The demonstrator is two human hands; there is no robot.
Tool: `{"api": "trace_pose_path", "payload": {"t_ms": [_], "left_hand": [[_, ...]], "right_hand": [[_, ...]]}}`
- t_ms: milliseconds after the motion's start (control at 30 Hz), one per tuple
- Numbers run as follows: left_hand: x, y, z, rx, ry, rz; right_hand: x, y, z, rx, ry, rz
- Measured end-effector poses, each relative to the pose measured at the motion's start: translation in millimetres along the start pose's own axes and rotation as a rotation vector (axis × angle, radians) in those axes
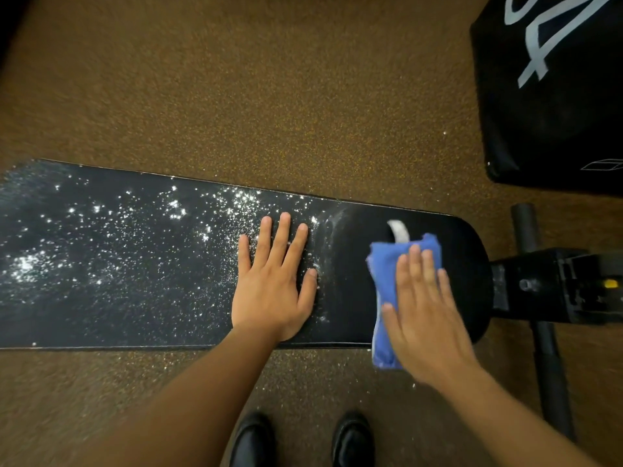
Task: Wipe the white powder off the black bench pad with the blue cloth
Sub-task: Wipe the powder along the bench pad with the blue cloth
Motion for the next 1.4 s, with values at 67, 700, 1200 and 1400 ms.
{"api": "trace_pose_path", "payload": {"t_ms": [67,700,1200,1400], "left_hand": [[-1,0,0,0.006,0.005,0.002],[0,-1,0,-0.02,0.005,0.006],[0,-1,-1,-0.029,0.004,0.01],[0,-1,-1,-0.022,-0.001,0.008]], "right_hand": [[43,9,0,0.052,-0.197,0.022],[76,9,-37,0.11,-0.072,0.081],[70,8,-59,0.118,-0.112,0.082],[-6,-3,-26,0.034,0.044,0.012]]}}
Point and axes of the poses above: each hand's wrist, its own x-axis towards the middle knuckle, its own y-axis out of the back of the hand, z = x × y, the point moved 4 cm from there along x, towards the middle knuckle, and after that the axes turned 2 degrees about y, right-handed, at the moved point
